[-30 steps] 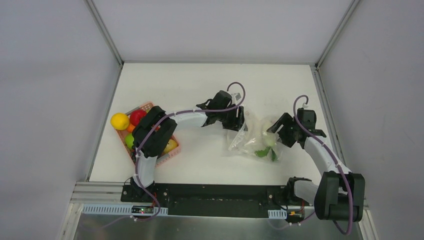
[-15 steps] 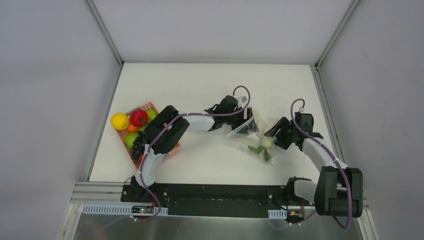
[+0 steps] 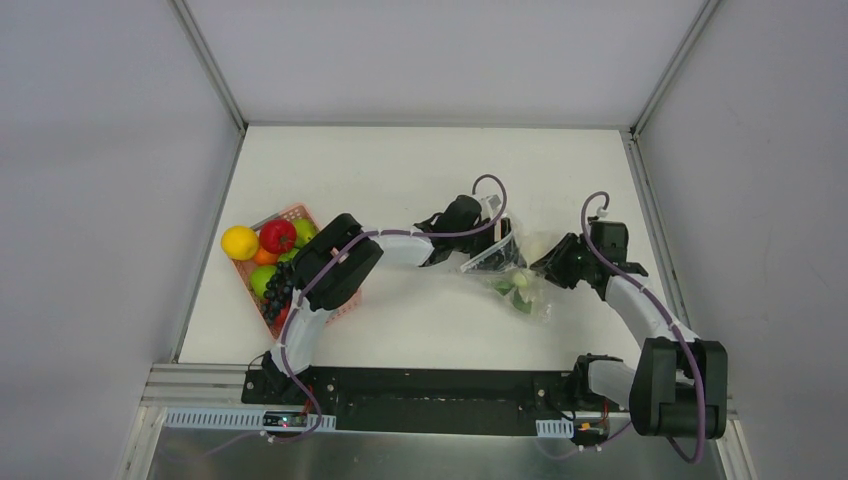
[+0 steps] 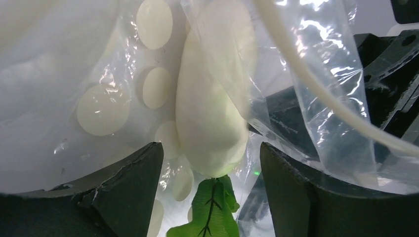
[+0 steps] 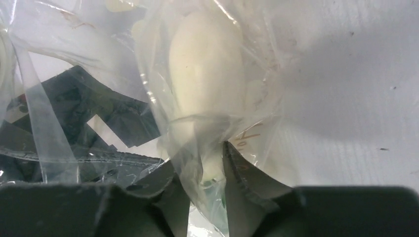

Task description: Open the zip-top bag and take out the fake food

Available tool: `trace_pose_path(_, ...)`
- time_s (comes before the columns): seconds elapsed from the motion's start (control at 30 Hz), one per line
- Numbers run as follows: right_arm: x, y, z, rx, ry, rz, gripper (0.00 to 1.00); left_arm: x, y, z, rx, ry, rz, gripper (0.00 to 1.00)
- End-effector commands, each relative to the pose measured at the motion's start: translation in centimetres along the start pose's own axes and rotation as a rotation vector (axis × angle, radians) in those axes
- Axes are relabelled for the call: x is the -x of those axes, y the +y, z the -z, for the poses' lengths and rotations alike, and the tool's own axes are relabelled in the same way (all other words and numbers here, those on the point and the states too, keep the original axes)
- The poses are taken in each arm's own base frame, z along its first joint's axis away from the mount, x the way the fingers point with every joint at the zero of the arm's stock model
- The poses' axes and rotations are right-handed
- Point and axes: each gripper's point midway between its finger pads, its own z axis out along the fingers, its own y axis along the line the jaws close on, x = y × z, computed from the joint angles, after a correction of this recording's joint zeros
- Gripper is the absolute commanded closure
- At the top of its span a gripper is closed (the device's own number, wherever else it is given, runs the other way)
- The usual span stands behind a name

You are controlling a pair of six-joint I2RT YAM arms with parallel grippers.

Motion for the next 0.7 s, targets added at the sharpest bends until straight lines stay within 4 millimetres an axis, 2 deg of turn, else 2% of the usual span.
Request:
trace_pose_path(0.0, 1.5, 0.7, 0.6, -0.017, -0.050, 0.042, 0.75, 0.7, -1.4, -0.5, -0.034, -0.017, -0.034, 0.26)
trace_pose_path(0.07, 1.0, -0.2, 0.0, -0.044, -0.029, 0.022, 0.84, 0.5, -1.3, -0.6, -0.028, -0.013, -0.040, 0.26)
trace_pose_path(0.2, -0.4, -1.0, -1.2, -0.045, 0.018, -0.003, 0.92, 0.3, -0.8, -0.9, -0.001, -0.008, -0.064, 0.26)
trace_pose_path(0.47, -1.9, -1.3, -2.0, -0.043, 0.060, 0.013, 0.95, -0.2, 0.3, -1.7, 0.080, 0.011, -0.133, 0.27)
trace_pose_path(0.67, -2.3, -1.5, -2.1, -0.050, 0.069, 0.017, 0.95, -1.3, 0.6, -2.0, 0.121, 0.058, -0.209, 0.34)
